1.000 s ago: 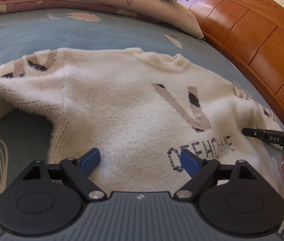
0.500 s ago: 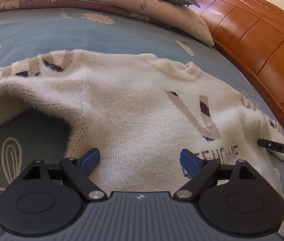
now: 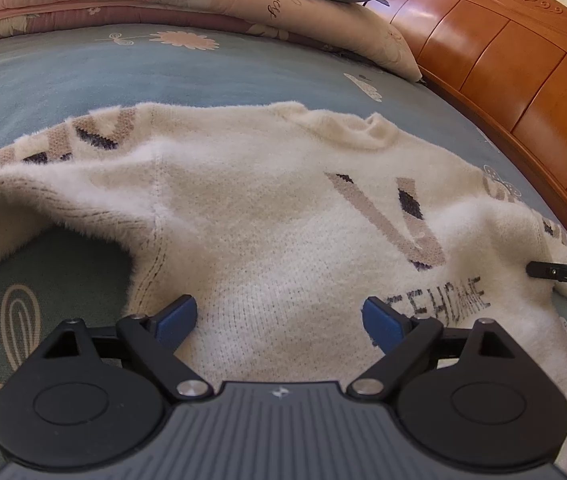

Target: Fold clothes

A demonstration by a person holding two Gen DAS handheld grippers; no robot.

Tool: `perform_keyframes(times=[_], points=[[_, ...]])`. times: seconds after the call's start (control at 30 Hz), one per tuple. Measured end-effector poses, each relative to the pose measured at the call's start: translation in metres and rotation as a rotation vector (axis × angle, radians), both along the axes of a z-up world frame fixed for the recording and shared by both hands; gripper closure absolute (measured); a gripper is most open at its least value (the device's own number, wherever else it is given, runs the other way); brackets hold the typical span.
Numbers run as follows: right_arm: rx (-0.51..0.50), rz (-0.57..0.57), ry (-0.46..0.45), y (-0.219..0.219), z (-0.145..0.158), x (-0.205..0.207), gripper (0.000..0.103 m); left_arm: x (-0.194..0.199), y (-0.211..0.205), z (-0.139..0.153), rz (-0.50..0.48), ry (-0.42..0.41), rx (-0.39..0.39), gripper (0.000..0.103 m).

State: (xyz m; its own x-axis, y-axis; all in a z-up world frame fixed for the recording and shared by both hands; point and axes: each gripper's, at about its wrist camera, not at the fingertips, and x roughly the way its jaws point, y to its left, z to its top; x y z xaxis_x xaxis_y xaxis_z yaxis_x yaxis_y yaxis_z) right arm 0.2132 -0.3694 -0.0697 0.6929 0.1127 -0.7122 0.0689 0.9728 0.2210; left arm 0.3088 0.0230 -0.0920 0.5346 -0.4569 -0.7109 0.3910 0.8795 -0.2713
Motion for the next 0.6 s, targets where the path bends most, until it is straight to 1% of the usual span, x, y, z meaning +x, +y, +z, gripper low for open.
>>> perform_keyframes(times=[0.07,0.13,0.17,0.23,0.3,0.33,0.37,0.4,0.47,0.53,0.6], points=[[-0.045,-0.026,0.028,0.000,-0.003,0.003,0.092,-0.001,-0.001,-0.001,-0.005,-0.008,0.014,0.013],[-0.074,-0.054,0.076,0.003,-0.010,0.009,0.088,-0.001,-0.002,-0.001,-0.010,-0.014,0.030,0.013],[-0.105,-0.081,0.076,0.006,-0.009,0.008,0.074,-0.002,-0.003,0.000,-0.011,-0.016,0.038,0.013],[-0.163,-0.137,0.049,0.016,0.002,-0.001,0.070,-0.003,-0.004,0.002,-0.009,-0.021,0.059,0.013],[-0.211,-0.177,-0.010,0.029,0.017,-0.014,0.067,-0.006,-0.005,0.007,-0.003,-0.040,0.078,0.013],[-0.211,-0.172,-0.042,0.038,0.024,-0.020,0.065,-0.007,-0.005,0.010,0.000,-0.050,0.088,0.013],[-0.191,-0.146,-0.072,0.047,0.030,-0.025,0.059,-0.009,-0.006,0.012,0.002,-0.061,0.098,0.013],[-0.168,-0.105,-0.094,0.058,0.035,-0.026,0.057,-0.011,-0.007,0.015,-0.004,-0.077,0.110,0.013],[-0.131,-0.005,-0.114,0.083,0.037,-0.019,0.057,-0.012,-0.008,0.015,-0.016,-0.086,0.127,0.013],[-0.128,0.080,-0.114,0.111,0.032,-0.006,0.057,-0.012,-0.010,0.012,-0.018,-0.078,0.148,0.013],[-0.132,0.148,-0.101,0.142,0.021,0.011,0.057,-0.009,-0.012,0.006,-0.014,-0.059,0.183,0.013]])
